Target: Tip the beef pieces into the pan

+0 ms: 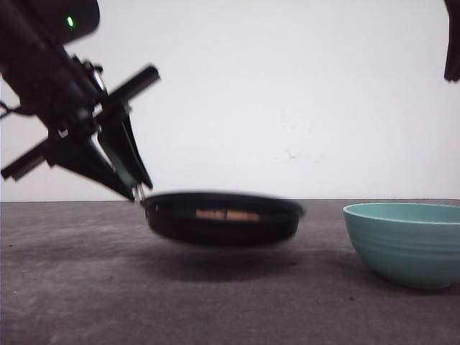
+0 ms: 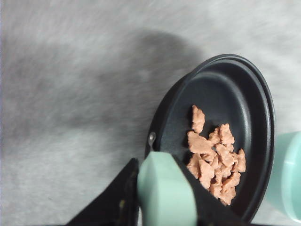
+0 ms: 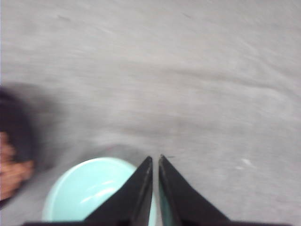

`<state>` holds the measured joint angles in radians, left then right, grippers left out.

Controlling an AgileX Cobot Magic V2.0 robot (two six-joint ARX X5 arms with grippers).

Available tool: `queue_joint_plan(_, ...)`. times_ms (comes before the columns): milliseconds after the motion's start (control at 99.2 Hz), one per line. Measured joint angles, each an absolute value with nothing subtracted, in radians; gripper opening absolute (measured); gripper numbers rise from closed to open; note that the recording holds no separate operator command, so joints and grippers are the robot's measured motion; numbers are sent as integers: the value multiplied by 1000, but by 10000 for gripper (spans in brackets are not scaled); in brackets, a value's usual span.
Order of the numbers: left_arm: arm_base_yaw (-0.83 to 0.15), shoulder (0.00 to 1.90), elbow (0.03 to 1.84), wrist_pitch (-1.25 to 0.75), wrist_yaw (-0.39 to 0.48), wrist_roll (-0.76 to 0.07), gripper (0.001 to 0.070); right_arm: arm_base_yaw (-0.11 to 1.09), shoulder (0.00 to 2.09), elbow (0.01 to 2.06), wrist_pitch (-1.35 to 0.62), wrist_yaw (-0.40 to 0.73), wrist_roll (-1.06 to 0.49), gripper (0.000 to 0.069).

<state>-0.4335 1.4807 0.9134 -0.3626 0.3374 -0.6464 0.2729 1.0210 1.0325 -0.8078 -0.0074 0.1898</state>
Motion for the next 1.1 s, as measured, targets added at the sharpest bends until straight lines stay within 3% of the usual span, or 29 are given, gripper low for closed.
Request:
queue_joint_plan(323,-434,1566,913,-350,376,-658,59,375,919,1032,-879,-2,191,17)
queue_joint_plan(393,-434,1566,913,-347,377,-666,89,384,910,1032,-879,1,191,17)
queue_joint_plan(464,-434,1566,913,-342,379,-678,207,390,910,1032,-879,7,191,17)
queue_joint_plan(545,-434,1565,914,-337,385,-685,436,393,912,1032,-879,33,189,17)
queue_joint_plan(615,-434,1560,914,-340,385,-691,589,395,912,1032,-873,55,184,17)
queue_joint_plan(716,-434,1527,914,-342,376,-696,692,398,912,1032,-839,79,172,17)
queue_joint_plan(968,-434,1304,914,-381,281,-687,680,398,900,999,-682,105,130,17)
queue_joint_plan(1029,-434,1227,914,-384,256,-664,593,398,881,962,-619,105,118,17)
queue_joint_plan(1099,-437,1125,914,-386,218,-631,393,398,847,908,-544,105,100,17)
